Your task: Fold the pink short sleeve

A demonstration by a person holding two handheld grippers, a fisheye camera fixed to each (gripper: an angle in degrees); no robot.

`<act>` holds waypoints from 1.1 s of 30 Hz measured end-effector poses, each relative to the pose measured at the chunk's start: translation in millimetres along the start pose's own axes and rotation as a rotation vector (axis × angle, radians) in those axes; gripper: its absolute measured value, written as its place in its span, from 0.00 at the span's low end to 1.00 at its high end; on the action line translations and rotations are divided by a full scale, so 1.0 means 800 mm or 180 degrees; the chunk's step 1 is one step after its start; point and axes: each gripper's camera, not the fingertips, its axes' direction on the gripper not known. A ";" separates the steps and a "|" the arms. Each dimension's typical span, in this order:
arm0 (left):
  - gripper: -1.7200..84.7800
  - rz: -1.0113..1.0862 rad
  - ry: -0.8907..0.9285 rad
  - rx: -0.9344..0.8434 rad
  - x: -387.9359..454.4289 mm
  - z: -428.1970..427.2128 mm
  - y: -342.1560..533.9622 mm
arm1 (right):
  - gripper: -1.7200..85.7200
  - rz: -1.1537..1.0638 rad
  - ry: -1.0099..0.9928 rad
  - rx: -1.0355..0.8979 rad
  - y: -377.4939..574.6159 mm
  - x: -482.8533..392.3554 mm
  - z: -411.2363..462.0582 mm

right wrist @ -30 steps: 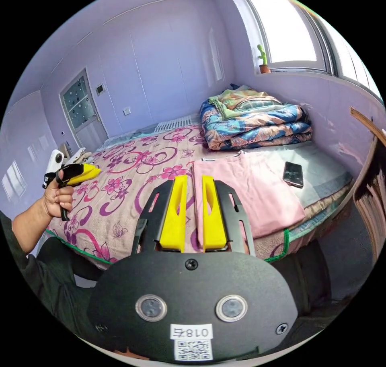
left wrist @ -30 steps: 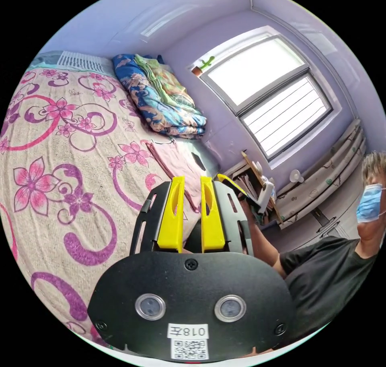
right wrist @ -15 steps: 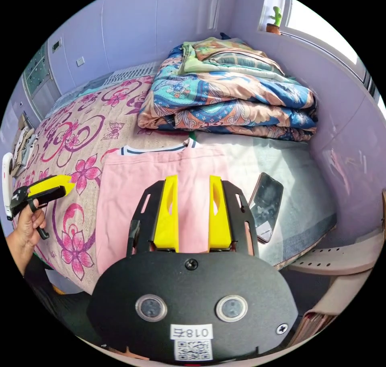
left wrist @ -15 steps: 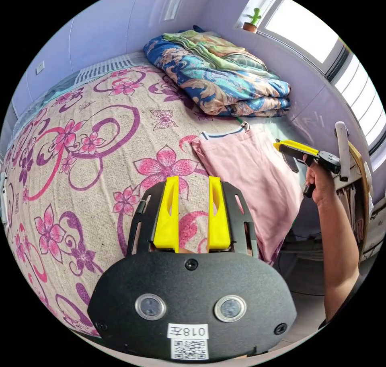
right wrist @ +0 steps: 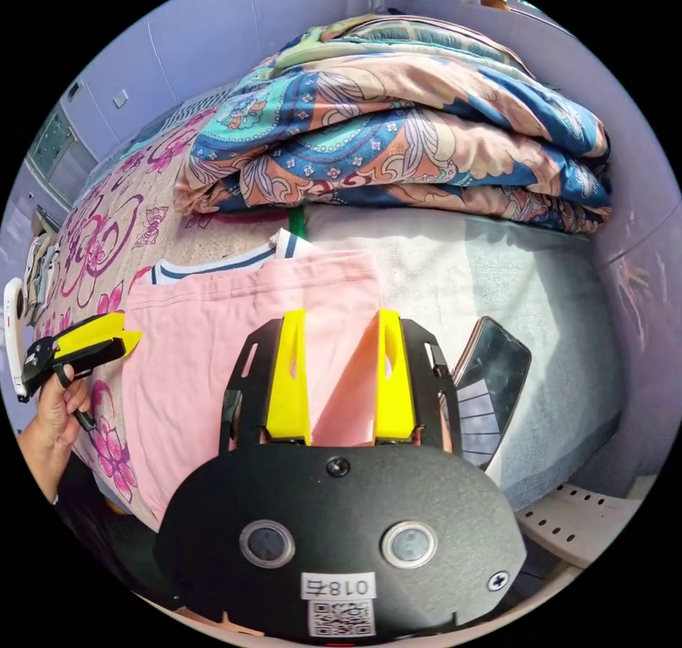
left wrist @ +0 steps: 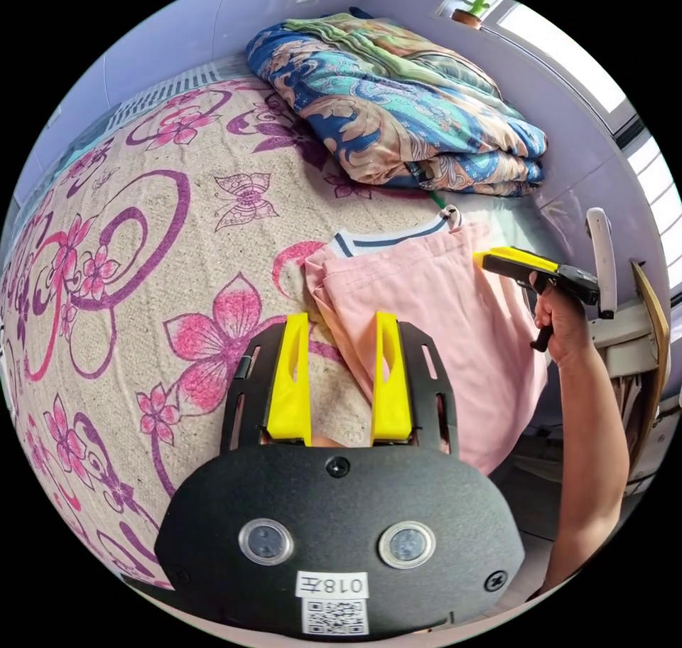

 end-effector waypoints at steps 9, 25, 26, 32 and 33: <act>0.10 0.0275 -0.0286 0.0157 0.051 -0.006 0.050 | 0.05 -0.0510 0.0887 0.0162 0.038 -0.068 -0.010; 0.02 0.0445 -0.0183 0.2161 -0.085 -0.192 0.363 | 0.03 -0.0823 0.0426 0.2547 0.214 -0.216 -0.276; 0.02 0.0466 -0.0333 0.2313 -0.111 -0.218 0.386 | 0.03 -0.0882 0.0376 0.2594 0.213 -0.229 -0.284; 0.02 0.0285 -0.1595 0.2724 -0.263 -0.271 0.450 | 0.04 -0.1339 -0.0207 0.2808 0.149 -0.397 -0.304; 0.02 0.0242 -0.1656 0.2708 -0.281 -0.269 0.458 | 0.04 -0.1402 -0.0278 0.2766 0.135 -0.436 -0.297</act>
